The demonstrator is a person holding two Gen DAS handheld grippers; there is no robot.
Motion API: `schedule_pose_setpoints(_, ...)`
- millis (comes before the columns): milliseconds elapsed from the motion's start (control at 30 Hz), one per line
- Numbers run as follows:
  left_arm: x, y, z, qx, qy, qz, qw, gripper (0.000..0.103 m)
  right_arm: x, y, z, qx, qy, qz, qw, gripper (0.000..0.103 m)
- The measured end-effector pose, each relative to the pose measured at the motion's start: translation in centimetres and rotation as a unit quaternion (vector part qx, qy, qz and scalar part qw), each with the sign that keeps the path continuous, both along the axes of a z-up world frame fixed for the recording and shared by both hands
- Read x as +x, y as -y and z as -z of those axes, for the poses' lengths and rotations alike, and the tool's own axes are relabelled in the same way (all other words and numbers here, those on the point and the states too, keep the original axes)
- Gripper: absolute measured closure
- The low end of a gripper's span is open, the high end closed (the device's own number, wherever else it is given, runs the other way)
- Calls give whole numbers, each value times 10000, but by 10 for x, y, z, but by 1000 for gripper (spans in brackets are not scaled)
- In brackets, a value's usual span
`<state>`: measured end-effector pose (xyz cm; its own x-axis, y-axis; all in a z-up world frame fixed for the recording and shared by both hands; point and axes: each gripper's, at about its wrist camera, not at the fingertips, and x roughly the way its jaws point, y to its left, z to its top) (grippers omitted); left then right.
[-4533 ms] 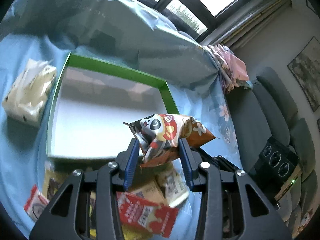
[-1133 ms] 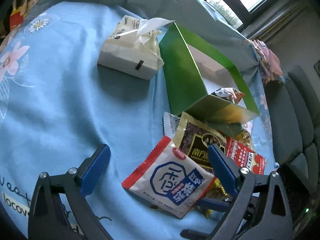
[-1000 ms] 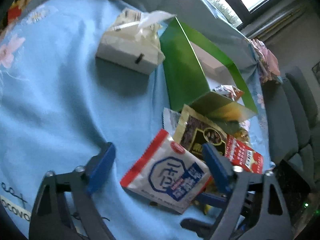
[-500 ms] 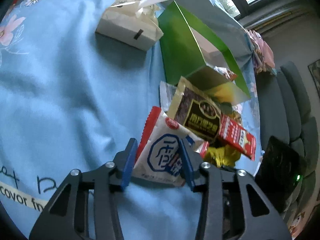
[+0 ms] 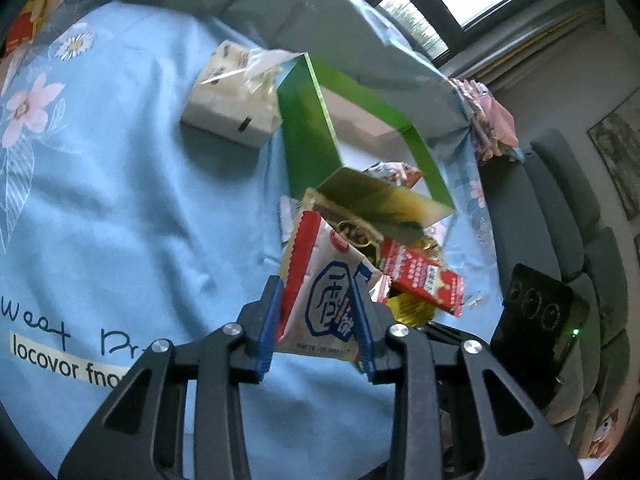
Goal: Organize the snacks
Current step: 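Carry the white-and-blue packet with the left tool into the box and release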
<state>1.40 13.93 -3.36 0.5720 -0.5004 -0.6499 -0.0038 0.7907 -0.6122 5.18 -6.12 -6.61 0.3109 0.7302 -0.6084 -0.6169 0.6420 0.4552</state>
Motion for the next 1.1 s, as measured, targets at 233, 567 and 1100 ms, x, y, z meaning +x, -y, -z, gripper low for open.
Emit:
schedule_pose_setpoints(233, 15, 13, -18, 58, 269, 17, 9996, 71, 6, 12, -20, 174, 257, 125, 9994, 96)
schedule_pose_setpoints(567, 54, 44, -40, 121, 598, 187, 9980, 71, 28, 35, -44, 308, 540, 383, 9973, 96)
schedule_pose_setpoints(1100, 140, 85, -52, 60, 856, 533, 9949, 71, 86, 66, -70, 302, 855, 879, 9920, 95)
